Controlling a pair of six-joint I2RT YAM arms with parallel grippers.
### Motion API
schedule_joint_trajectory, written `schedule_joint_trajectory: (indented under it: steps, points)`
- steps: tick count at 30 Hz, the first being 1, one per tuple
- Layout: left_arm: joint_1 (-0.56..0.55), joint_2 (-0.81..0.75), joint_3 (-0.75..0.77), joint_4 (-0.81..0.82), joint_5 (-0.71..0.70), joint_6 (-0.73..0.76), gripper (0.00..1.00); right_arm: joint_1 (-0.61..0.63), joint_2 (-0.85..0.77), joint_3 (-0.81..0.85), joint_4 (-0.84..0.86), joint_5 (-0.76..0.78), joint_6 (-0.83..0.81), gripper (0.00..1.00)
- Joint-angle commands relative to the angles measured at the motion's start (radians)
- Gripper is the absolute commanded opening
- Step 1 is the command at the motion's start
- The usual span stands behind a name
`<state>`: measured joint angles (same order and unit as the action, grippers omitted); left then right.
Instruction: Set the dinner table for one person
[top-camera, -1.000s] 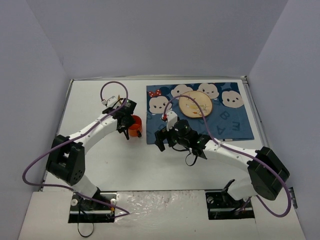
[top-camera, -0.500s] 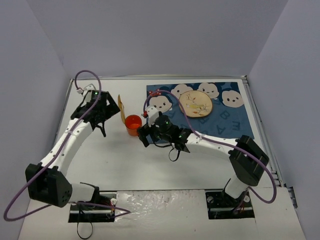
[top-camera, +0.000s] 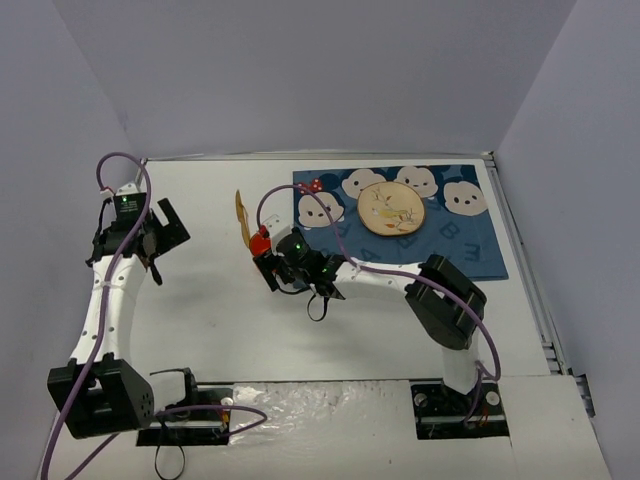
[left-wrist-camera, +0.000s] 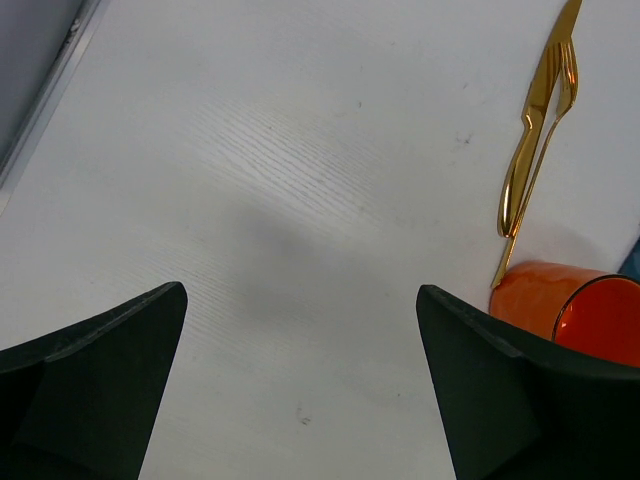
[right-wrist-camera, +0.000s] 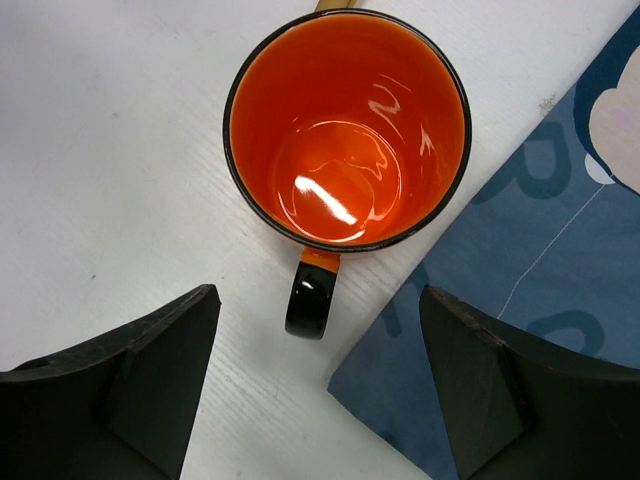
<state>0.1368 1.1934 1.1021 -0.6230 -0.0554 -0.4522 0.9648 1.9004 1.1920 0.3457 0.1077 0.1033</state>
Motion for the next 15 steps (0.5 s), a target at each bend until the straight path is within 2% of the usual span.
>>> schedule_joint_trajectory:
  steps: [1,11,15]
  points:
    - [0.05,-0.05,-0.013,0.04,0.049,0.04,0.97,0.009,0.022,0.075,0.062,0.069,0.01,0.72]
    - [0.067,-0.077,-0.034,0.046,0.05,0.033,0.97,0.011,0.067,0.084,0.12,0.077,0.018,0.56]
    - [0.067,-0.075,-0.036,0.043,0.049,0.032,0.97,0.012,0.074,0.083,0.135,0.089,0.021,0.53]
